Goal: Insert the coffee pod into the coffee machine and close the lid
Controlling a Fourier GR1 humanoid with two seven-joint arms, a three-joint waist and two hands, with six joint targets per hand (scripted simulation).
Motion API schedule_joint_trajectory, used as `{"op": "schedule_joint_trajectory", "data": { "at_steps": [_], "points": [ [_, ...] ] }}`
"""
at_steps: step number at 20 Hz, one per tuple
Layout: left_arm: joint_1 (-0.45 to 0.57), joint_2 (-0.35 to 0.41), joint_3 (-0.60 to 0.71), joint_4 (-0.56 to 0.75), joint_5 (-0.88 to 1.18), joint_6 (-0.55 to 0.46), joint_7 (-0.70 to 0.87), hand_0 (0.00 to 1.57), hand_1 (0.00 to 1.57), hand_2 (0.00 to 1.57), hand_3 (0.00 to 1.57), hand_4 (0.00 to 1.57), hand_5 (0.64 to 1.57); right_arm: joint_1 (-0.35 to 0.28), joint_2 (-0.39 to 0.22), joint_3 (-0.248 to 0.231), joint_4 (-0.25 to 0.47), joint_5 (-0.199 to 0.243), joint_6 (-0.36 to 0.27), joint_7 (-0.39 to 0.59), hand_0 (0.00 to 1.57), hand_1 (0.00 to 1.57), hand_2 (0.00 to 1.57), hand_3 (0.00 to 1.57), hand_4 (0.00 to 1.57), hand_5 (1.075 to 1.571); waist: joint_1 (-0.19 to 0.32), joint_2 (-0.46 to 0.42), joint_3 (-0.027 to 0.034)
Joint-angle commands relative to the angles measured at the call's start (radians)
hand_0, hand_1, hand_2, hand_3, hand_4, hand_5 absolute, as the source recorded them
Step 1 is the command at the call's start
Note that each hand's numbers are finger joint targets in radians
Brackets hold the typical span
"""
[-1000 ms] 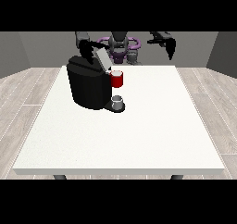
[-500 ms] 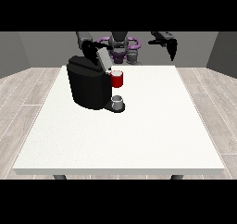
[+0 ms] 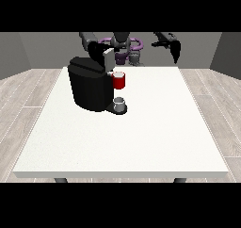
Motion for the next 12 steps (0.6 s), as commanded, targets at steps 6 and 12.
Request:
{"op": "schedule_joint_trajectory", "data": {
  "at_steps": [6, 12],
  "points": [
    [0.005, 0.026, 0.011, 0.030, -0.006, 0.016, -0.021, 0.00, 0.00, 0.00, 0.00, 0.17, 1.571, -0.070, 0.029, 0.076, 0.011, 0.093, -0.011, 0.019, 0.00, 0.00, 0.00, 0.00, 0.12, 1.571, 0.007, -0.002, -0.0011],
    [-0.062, 0.034, 0.025, 0.051, 0.024, 0.025, -0.006, 0.00, 0.00, 0.00, 0.00, 0.17, 1.571, -0.103, 0.051, 0.075, 0.032, 0.109, -0.012, -0.027, 0.00, 0.00, 0.00, 0.00, 0.12, 1.571, -0.011, 0.035, -0.0010]
  ]
}}
